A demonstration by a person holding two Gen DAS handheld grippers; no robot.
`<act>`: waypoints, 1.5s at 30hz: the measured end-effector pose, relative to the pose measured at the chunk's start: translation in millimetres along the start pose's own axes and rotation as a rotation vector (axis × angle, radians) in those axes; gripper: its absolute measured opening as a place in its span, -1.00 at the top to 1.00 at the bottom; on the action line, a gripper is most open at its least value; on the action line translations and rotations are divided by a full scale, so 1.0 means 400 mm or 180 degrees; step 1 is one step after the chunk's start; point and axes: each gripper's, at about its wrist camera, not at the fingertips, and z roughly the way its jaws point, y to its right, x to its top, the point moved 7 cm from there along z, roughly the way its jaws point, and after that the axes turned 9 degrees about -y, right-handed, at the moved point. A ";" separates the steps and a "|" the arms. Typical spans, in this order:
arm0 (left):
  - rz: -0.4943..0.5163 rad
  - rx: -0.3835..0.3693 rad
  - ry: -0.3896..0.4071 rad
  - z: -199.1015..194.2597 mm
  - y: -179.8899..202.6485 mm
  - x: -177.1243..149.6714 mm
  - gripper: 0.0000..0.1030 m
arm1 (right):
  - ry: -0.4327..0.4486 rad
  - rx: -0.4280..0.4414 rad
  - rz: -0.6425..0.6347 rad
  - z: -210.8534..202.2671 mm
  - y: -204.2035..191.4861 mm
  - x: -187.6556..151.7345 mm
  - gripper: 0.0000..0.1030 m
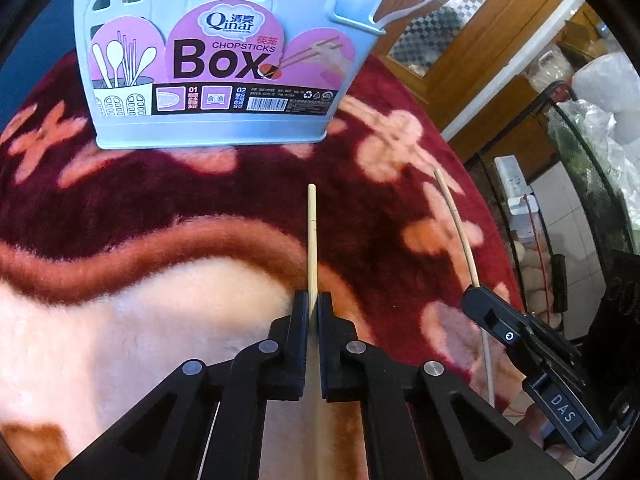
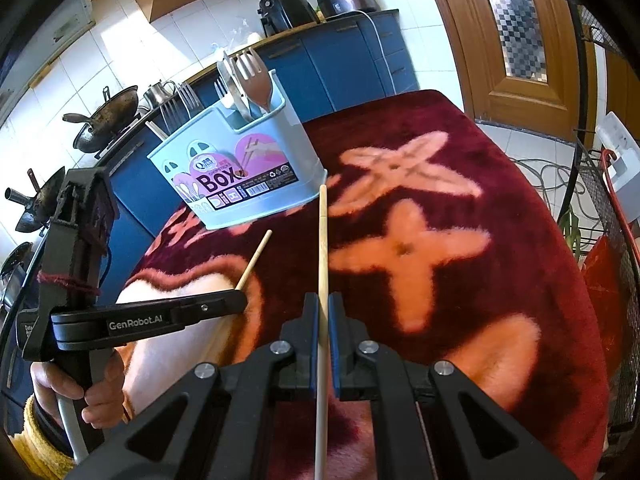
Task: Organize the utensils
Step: 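Lower a chopstick into the box with the left tool while the right tool carries its chopstick over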
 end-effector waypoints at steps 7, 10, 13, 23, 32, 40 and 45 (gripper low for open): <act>0.0004 -0.0163 0.0143 -0.035 0.003 -0.008 0.92 | 0.0065 0.0038 -0.0022 -0.011 -0.015 0.007 0.87; 0.0038 -0.0250 0.0275 -0.068 0.010 -0.011 0.92 | 0.0115 0.0081 -0.0025 -0.020 -0.024 0.011 0.87; 0.0071 -0.0308 0.0404 -0.097 0.016 -0.011 0.92 | 0.0159 0.0110 -0.0038 -0.026 -0.035 0.017 0.87; 0.0162 -0.0347 0.0876 -0.210 0.017 0.000 0.92 | 0.0356 0.0243 -0.0087 -0.056 -0.080 0.046 0.87; 0.0183 -0.0372 0.1208 -0.295 -0.002 0.021 0.92 | 0.0521 0.0322 -0.0144 -0.076 -0.127 0.105 0.87; 0.0189 -0.0345 0.1517 -0.372 -0.030 0.063 0.92 | 0.0635 0.0333 -0.0264 -0.081 -0.187 0.173 0.87; 0.0221 -0.0254 0.1721 -0.422 -0.044 0.100 0.92 | 0.0721 0.0340 -0.0350 -0.080 -0.223 0.221 0.87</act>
